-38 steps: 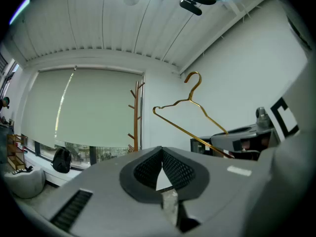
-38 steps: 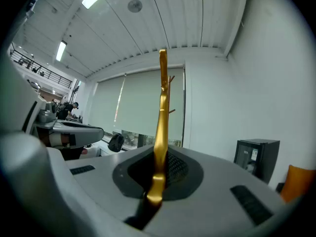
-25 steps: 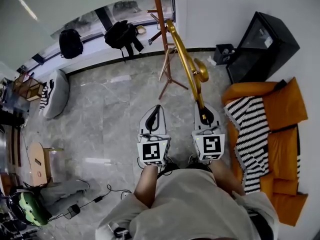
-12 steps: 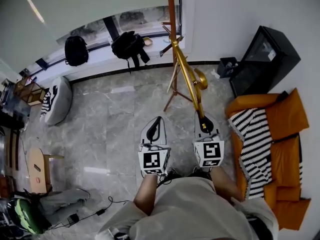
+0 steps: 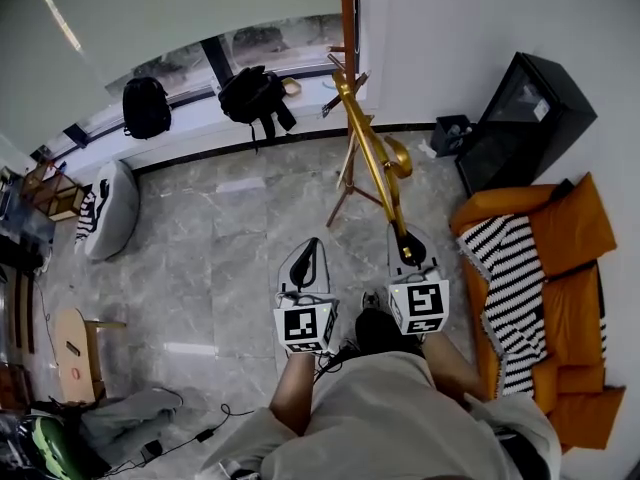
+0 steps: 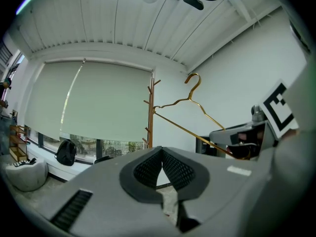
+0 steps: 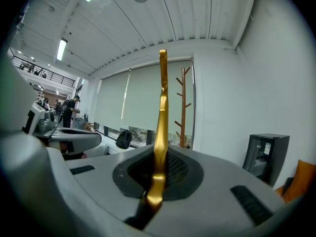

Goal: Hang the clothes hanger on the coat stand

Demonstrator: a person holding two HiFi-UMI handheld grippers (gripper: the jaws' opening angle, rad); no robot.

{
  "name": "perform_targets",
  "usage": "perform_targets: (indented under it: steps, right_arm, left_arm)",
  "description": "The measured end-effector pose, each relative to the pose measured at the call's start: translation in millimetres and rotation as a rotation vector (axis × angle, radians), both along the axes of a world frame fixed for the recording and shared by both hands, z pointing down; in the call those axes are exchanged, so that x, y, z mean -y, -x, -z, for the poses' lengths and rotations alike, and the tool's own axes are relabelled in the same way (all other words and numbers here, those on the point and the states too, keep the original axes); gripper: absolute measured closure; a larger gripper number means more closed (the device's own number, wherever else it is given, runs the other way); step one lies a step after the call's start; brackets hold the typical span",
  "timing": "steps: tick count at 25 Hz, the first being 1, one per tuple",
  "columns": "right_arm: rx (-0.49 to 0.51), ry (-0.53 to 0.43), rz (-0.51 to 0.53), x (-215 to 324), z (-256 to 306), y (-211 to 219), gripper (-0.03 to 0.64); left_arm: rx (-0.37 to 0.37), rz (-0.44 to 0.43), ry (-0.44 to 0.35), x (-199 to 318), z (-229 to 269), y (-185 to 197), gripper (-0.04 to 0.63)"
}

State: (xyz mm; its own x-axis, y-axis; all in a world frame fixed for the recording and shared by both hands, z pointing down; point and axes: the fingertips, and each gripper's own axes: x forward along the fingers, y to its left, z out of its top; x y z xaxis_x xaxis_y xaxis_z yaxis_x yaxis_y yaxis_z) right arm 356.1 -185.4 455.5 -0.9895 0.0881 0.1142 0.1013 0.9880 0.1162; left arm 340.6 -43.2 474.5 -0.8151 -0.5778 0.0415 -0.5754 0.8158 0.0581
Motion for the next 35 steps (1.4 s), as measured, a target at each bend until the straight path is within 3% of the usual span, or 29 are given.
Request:
perform_targets:
  steps: [7, 14, 21, 35]
  right_arm:
    - [-0.014, 0.018, 0.012, -4.8, -5.9, 35.9, 0.612]
    - [-0.016, 0.037, 0.038, -6.7, -5.1, 92.0, 0.612]
    - [-0.030, 0.035, 0.084, 0.4, 3.6, 163.8, 0.612]
    - [-0.070, 0.025, 0.174, 24.9, 6.8, 295.3, 0.612]
  left_arm:
    - [-0.037, 0.002, 0.015, -3.9, -13.5, 28.9, 0.586]
    - [-0.013, 0.005, 0.021, -6.3, -14.3, 83.0, 0.586]
    - [-0.037, 0.005, 0.038, 2.8, -10.0, 150.7, 0.586]
    - [0.028, 0.021, 0.095, 31.7, 0.7, 292.6, 0.586]
